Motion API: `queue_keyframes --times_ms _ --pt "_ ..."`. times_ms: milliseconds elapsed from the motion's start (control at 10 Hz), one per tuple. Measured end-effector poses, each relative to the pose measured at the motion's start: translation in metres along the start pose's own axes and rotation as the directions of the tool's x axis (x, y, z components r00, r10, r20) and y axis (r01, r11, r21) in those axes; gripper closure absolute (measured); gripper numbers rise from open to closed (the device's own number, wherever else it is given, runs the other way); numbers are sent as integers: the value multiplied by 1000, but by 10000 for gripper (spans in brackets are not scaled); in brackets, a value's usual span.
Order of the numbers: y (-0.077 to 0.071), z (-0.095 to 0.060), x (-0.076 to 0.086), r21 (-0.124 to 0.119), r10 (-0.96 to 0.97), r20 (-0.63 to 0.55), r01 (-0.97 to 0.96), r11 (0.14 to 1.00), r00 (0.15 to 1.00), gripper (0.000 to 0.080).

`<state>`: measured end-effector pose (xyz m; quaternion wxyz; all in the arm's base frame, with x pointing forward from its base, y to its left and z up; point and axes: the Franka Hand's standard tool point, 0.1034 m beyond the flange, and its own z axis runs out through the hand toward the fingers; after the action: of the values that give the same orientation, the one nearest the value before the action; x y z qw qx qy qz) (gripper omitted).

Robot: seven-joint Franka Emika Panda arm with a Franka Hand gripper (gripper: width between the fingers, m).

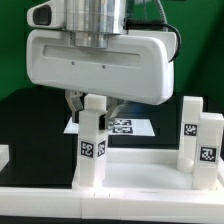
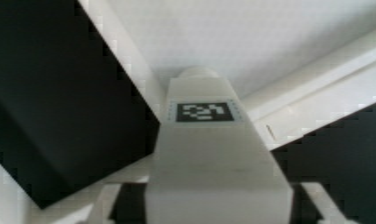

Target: Assemble desk

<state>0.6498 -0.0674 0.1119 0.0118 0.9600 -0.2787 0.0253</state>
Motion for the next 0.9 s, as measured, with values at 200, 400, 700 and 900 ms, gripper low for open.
queue_keyframes --times_ms 200,400,700,900 --pt "-1 0 0 2 219 2 -219 976 976 510" --pt "-1 1 0 6 427 6 -427 904 904 509" --pt "0 1 2 2 631 16 -631 776 776 509" --pt "0 1 2 1 729 19 -730 684 684 509"
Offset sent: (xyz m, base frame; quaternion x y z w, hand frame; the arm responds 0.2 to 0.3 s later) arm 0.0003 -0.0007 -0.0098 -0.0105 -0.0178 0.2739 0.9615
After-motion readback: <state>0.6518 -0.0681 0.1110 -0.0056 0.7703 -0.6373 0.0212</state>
